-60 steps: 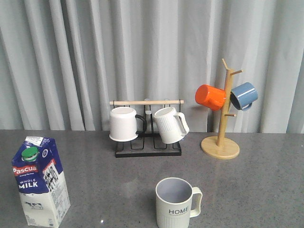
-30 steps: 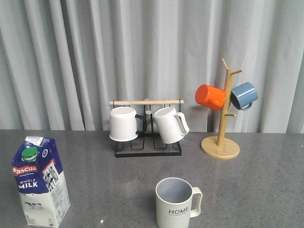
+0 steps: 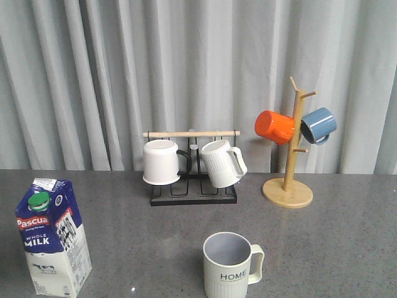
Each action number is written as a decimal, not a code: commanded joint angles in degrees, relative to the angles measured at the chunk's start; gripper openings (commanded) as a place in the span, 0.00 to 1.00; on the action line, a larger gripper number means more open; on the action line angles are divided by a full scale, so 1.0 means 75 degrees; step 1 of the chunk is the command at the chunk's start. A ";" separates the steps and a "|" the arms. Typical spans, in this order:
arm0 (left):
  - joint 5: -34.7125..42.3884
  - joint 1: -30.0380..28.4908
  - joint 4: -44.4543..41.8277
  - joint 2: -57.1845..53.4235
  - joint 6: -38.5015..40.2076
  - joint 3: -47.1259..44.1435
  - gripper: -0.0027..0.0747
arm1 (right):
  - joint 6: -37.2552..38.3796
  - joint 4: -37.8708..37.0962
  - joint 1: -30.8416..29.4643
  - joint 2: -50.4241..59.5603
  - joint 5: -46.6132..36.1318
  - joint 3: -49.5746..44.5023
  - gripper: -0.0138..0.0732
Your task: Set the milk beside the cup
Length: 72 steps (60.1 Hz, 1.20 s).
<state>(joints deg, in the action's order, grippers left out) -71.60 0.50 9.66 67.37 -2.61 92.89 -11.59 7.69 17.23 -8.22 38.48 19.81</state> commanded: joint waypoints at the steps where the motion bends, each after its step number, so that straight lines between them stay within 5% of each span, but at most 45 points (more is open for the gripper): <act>1: 0.0013 0.0013 0.0111 0.0717 -0.0078 0.1015 0.81 | -0.0003 0.0002 0.0017 -0.0098 -0.0607 0.0191 0.15; 62: 0.0317 0.0013 0.0040 0.4332 -0.0280 0.1521 0.80 | 0.0019 0.0004 0.0017 -0.0098 -0.0607 0.0191 0.15; 72: 0.0310 0.0013 0.0040 0.4526 -0.0280 0.1521 0.74 | 0.0019 0.0004 0.0017 -0.0098 -0.0607 0.0191 0.15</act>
<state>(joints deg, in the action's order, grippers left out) -71.26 0.50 9.24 103.36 -4.70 102.51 -11.41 7.69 17.23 -8.22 38.22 19.81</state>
